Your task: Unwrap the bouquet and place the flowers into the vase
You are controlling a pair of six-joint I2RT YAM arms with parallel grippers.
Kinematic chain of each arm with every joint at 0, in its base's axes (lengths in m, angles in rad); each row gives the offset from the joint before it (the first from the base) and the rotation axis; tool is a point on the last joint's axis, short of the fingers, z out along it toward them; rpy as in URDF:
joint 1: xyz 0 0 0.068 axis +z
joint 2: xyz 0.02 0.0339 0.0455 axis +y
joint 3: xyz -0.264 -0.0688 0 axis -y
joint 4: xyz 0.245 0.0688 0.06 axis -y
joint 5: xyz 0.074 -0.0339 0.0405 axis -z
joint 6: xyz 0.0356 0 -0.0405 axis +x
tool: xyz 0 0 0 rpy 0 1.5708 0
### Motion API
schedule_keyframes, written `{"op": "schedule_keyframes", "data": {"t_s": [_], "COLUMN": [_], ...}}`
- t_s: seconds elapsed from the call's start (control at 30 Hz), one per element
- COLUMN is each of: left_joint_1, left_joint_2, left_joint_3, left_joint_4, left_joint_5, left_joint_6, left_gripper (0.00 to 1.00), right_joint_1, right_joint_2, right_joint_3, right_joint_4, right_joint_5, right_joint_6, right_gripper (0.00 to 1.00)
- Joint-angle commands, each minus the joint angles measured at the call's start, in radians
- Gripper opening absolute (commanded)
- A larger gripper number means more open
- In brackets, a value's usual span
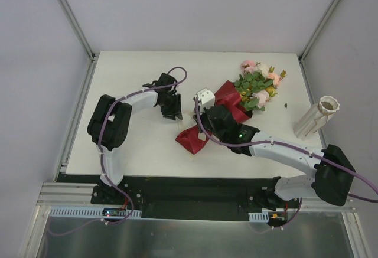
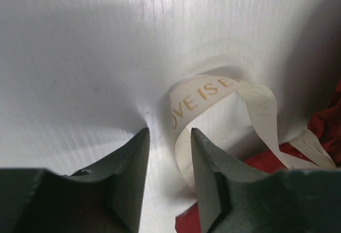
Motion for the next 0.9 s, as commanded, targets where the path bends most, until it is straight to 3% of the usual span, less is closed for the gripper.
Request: {"op": "schedule_keyframes", "data": {"t_s": [0.0,0.03,0.1,0.13,0.23,0.47,0.63,0.87], "left_joint_1": [-0.039,-0.042,-0.042,-0.042,-0.038,-0.009,-0.004,0.001], "left_joint_2": [0.041,0.046,0.055,0.056,0.027,-0.279,-0.44,-0.665], "left_joint_3": [0.039,0.05,0.07,0.1,0.133,0.05,-0.066,-0.244], "left_joint_4": [-0.022,-0.03,-0.07,-0.093,-0.159,-0.177,-0.177,-0.177], "left_joint_5": [-0.104,-0.133,-0.178,-0.231,-0.276,-0.362,-0.348,-0.334], "left_joint_6": [0.05,0.053,0.061,0.06,0.07,0.046,0.037,-0.006], "left_gripper": [0.32,0.28,0.06,0.0,0.0,0.0,0.0,0.0], "right_joint_1": [-0.001,-0.001,-0.003,-0.004,-0.021,-0.049,-0.104,-0.201], "right_joint_2": [-0.033,-0.036,-0.045,-0.059,-0.095,-0.244,-0.384,-0.453], "right_joint_3": [0.063,0.066,0.072,0.075,0.095,0.09,0.053,0.129], "right_joint_4": [-0.017,-0.02,-0.027,-0.032,-0.072,-0.218,-0.315,-0.464], "right_joint_5": [-0.015,-0.007,-0.002,0.008,0.037,0.175,0.148,0.059], "right_joint_6": [0.029,0.037,0.048,0.055,0.098,0.066,0.046,0.034], "right_gripper": [0.01,0.01,0.01,0.01,0.01,0.01,0.01,0.01]}}
